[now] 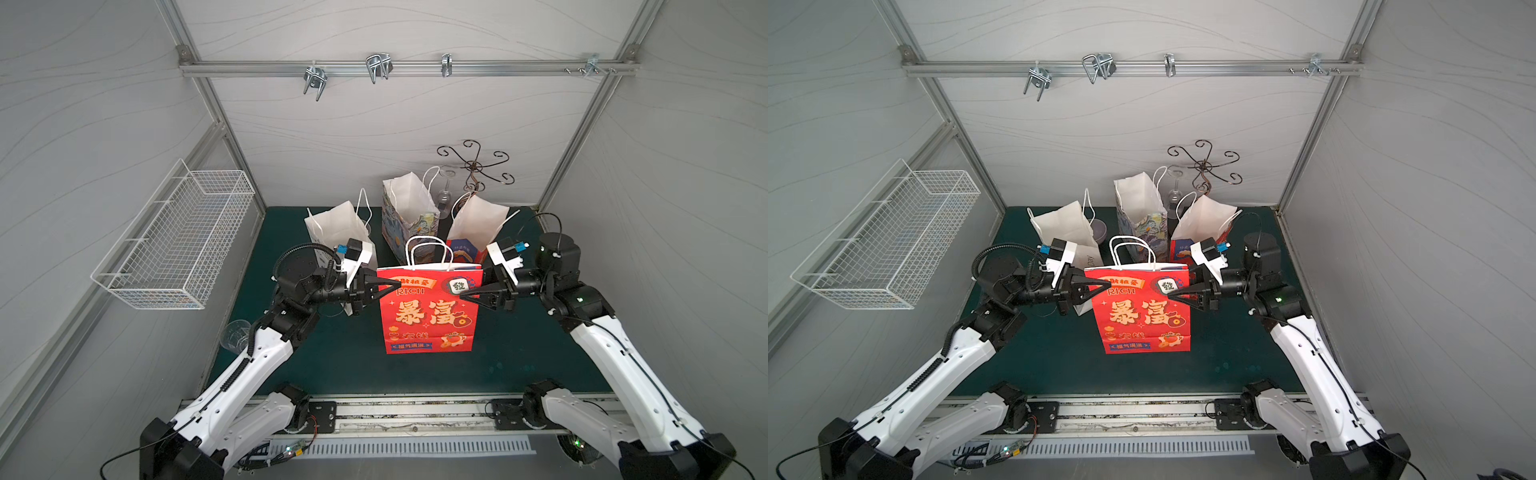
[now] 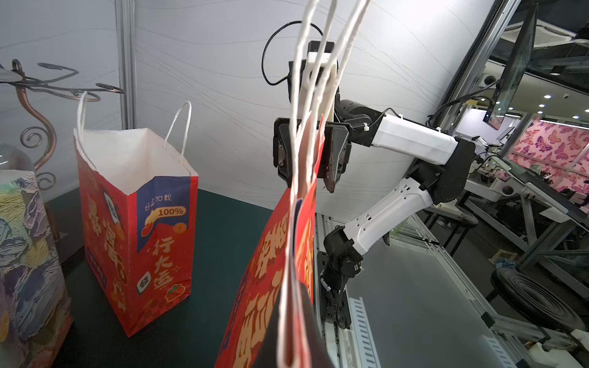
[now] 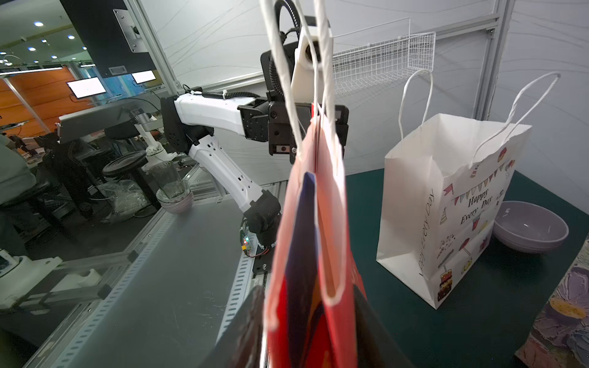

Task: Put away the paper bag
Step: Pick up the paper bag from the center of the board, then press the paper bag.

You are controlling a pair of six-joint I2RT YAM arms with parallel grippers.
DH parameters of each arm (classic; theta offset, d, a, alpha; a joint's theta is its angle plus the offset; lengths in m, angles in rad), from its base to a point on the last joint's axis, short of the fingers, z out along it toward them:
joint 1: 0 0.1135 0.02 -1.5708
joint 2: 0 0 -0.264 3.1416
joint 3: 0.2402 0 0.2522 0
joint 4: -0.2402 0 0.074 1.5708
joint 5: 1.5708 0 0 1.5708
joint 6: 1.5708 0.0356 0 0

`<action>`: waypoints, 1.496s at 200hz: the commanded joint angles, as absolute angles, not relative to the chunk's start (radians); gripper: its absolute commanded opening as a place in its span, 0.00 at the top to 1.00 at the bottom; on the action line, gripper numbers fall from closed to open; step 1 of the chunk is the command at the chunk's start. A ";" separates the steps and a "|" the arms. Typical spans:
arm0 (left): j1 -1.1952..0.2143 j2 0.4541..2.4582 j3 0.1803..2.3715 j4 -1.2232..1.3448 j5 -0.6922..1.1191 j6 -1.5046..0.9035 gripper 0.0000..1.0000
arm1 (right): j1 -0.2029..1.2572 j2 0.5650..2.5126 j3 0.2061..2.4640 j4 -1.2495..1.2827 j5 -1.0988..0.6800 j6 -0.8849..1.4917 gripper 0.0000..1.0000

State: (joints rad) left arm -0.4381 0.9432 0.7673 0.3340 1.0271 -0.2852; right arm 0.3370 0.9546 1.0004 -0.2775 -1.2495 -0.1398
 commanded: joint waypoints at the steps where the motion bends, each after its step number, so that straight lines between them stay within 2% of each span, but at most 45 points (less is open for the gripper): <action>1: -0.433 0.941 0.766 0.448 1.032 -0.339 1.00 | 0.338 0.954 1.004 -0.178 -1.280 -0.039 0.63; 23: -0.433 0.945 0.764 0.449 1.033 -0.355 1.00 | 0.353 0.966 1.014 -0.150 -1.250 -0.019 0.74; 50: -0.433 0.944 0.759 0.448 1.014 -0.367 1.00 | 0.393 0.974 1.001 -0.074 -1.197 0.010 1.00; 59: -0.433 0.940 0.758 0.440 0.998 -0.365 1.00 | 0.403 0.976 0.993 -0.037 -1.181 0.034 1.00; 72: -0.433 0.932 0.755 0.455 0.960 -0.389 0.73 | 0.406 0.977 0.983 0.010 -1.125 0.112 1.00; 77: -0.433 0.929 0.754 0.479 0.947 -0.412 0.66 | 0.405 0.978 0.981 0.019 -1.088 0.153 1.00; 89: -0.433 0.929 0.750 0.560 0.930 -0.475 0.61 | 0.402 0.986 0.977 0.036 -1.073 0.203 1.00; 112: -0.433 0.945 0.762 0.624 0.898 -0.583 0.60 | 0.393 1.014 1.002 0.022 -1.065 0.291 1.00; 157: -0.433 0.930 0.716 0.667 0.814 -0.675 0.67 | 0.369 1.057 1.064 -0.048 -1.110 0.399 1.00; 204: -0.433 0.894 0.700 0.643 0.697 -0.673 1.00 | 0.356 1.082 1.079 -0.069 -1.149 0.436 1.00; 255: -0.433 0.908 0.692 0.655 0.727 -0.725 1.00 | 0.354 1.079 1.069 -0.020 -1.128 0.460 1.00; 264: -0.433 0.908 0.692 0.628 0.751 -0.711 0.77 | 0.353 1.077 1.071 -0.002 -1.125 0.475 1.00; 277: -0.433 0.904 0.689 0.586 0.789 -0.695 0.62 | 0.350 1.074 1.070 0.021 -1.122 0.492 1.00; 286: -0.433 0.898 0.682 0.563 0.813 -0.689 0.58 | 0.348 1.073 1.071 0.029 -1.120 0.497 1.00; 299: -0.433 0.889 0.667 0.556 0.832 -0.693 0.59 | 0.345 1.074 1.074 0.031 -1.115 0.499 1.00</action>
